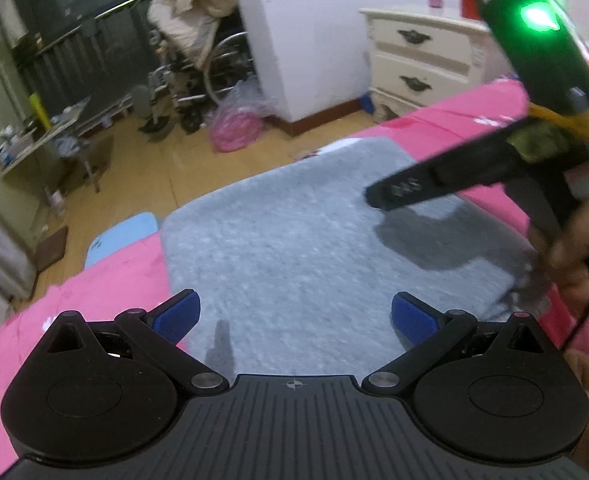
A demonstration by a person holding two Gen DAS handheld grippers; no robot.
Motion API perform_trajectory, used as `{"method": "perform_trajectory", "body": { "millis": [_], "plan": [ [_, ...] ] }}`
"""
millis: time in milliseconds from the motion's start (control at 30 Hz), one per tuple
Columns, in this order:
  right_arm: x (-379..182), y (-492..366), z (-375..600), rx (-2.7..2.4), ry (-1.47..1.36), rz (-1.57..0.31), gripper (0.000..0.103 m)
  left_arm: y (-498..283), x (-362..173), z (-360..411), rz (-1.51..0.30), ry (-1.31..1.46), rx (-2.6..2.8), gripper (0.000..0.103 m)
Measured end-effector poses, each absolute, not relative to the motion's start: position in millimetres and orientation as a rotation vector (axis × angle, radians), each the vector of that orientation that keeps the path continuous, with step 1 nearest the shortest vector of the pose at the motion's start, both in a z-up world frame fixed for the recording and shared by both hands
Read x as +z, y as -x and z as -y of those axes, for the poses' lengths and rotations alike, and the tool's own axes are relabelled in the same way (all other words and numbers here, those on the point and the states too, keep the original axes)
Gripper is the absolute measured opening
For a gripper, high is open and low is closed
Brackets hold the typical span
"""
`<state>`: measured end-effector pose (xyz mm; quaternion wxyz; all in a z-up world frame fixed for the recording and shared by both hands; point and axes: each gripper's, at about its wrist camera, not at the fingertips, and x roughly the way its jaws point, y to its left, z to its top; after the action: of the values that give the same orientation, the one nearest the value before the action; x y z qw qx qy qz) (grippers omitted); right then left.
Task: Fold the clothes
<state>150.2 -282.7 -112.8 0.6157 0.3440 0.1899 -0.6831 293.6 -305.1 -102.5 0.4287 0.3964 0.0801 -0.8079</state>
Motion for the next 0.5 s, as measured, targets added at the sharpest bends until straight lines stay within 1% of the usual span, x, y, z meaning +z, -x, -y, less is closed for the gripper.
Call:
{"method": "perform_trajectory", "body": {
  "millis": [200,500],
  "plan": [
    [-113.8,-146.0,282.5,-1.565,-0.801,-0.423,0.034,-290.2,-110.1,301.2,-0.182,-1.06,-2.011,0.103],
    [-116.2,-145.1,279.0,-1.561,-0.793,-0.413,0.035,-288.6,-111.8,300.6,-0.183,-1.086,-1.99,0.103]
  ]
}}
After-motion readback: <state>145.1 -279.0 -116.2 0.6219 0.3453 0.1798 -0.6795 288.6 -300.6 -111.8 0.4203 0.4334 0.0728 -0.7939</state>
